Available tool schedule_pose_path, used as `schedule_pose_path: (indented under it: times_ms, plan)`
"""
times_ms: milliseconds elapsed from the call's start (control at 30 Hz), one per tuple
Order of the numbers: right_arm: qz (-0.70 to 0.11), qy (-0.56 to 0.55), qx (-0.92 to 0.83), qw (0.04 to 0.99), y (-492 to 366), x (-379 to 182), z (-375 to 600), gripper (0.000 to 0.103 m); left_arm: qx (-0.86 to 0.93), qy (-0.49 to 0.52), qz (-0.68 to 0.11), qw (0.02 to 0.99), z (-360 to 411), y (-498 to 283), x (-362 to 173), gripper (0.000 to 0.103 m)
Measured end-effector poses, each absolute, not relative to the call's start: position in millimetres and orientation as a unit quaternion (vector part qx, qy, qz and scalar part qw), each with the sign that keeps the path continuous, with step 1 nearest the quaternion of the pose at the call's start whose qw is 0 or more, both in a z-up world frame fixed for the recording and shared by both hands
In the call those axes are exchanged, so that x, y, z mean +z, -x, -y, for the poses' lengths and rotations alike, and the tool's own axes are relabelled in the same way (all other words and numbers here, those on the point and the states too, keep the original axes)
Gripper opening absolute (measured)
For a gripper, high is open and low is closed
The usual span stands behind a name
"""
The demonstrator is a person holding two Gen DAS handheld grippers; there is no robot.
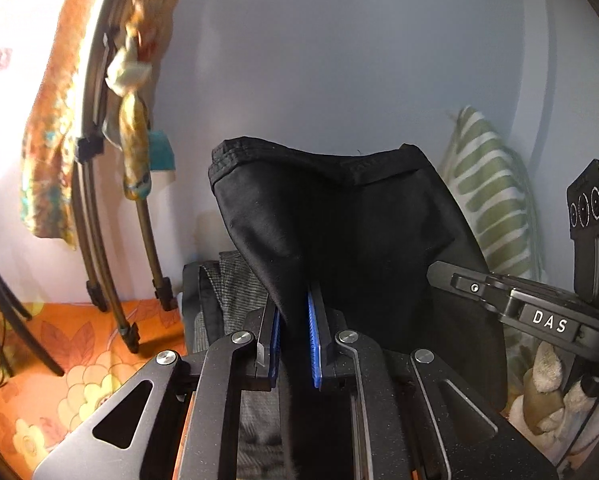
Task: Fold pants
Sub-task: 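Lift the folded trousers with both tools and carry them over the grey stack, then lower the trousers onto the grey stack and open both tools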
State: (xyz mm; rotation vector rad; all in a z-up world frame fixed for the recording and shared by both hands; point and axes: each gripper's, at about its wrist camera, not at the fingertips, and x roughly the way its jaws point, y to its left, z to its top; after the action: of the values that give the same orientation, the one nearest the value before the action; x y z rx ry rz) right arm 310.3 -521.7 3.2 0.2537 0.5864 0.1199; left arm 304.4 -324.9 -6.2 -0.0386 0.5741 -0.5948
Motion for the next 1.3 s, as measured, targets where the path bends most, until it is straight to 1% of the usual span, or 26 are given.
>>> schedule_pose_path:
  times_ms: [133, 233, 300, 400, 433, 467, 533, 567, 600, 800, 933, 1033, 1100, 1133, 1167, 1300]
  plan:
    - [-0.309, -0.128, 0.056, 0.941, -337.8, -19.9, 529.5, 0.011, -0.275, 0.008, -0.291, 0.917, 331.0, -323.2, -23.2, 0.01]
    - [-0.31, -0.123, 0.04, 0.942, -353.4, -28.8, 535.5, 0.01, -0.264, -0.007, -0.299, 0.917, 338.4, -336.1, -34.8, 0.011]
    - [-0.314, -0.12, 0.028, 0.941, -361.3, -35.1, 539.0, 0.01, -0.255, -0.012, -0.299, 0.92, 341.8, -343.7, -38.0, 0.015]
    - [-0.326, -0.078, -0.001, 0.942, -371.3, -41.1, 533.0, 0.013, -0.245, -0.029, -0.295, 0.923, 346.2, -345.8, -39.0, 0.018]
    - [-0.329, -0.067, -0.011, 0.942, -373.8, -41.9, 531.8, 0.015, -0.241, -0.034, -0.294, 0.924, 346.5, -346.4, -39.4, 0.021]
    - [-0.332, -0.065, -0.016, 0.941, -374.1, -42.6, 532.4, 0.018, -0.232, -0.037, -0.294, 0.926, 345.4, -347.9, -38.2, 0.022]
    - [-0.335, -0.072, -0.032, 0.939, -373.7, -42.2, 538.7, 0.035, -0.227, -0.033, -0.301, 0.926, 340.9, -349.4, -38.2, 0.024]
    - [-0.335, -0.073, -0.043, 0.939, -372.5, -42.2, 543.1, 0.041, -0.222, -0.032, -0.302, 0.927, 338.2, -350.0, -37.6, 0.024]
    - [-0.332, -0.073, -0.056, 0.939, -370.2, -41.0, 547.5, 0.049, -0.216, -0.031, -0.303, 0.928, 333.3, -349.2, -36.7, 0.024]
    - [-0.33, -0.076, -0.08, 0.937, -349.9, -30.6, 554.1, 0.05, -0.214, -0.027, -0.306, 0.927, 316.1, -338.4, -27.1, 0.024]
    - [-0.325, -0.082, -0.085, 0.938, -329.9, -23.0, 553.6, 0.05, -0.223, -0.02, -0.303, 0.926, 307.5, -321.1, -16.6, 0.029]
    - [-0.316, -0.087, -0.09, 0.94, -308.1, -19.3, 552.5, 0.052, -0.23, -0.017, -0.298, 0.926, 303.5, -303.5, -6.7, 0.03]
    - [-0.313, -0.091, -0.09, 0.941, -296.9, -18.3, 555.4, 0.053, -0.237, -0.016, -0.295, 0.925, 303.1, -289.6, 0.4, 0.036]
    - [-0.313, -0.09, -0.092, 0.941, -288.3, -16.9, 554.9, 0.053, -0.241, -0.015, -0.295, 0.924, 303.7, -284.8, 3.8, 0.044]
    - [-0.311, -0.088, -0.094, 0.941, -282.9, -16.1, 554.1, 0.053, -0.245, -0.012, -0.294, 0.924, 303.3, -277.8, 6.9, 0.049]
    - [-0.3, -0.084, -0.094, 0.945, -253.6, -7.8, 549.3, 0.053, -0.259, -0.013, -0.288, 0.922, 301.6, -252.6, 15.4, 0.05]
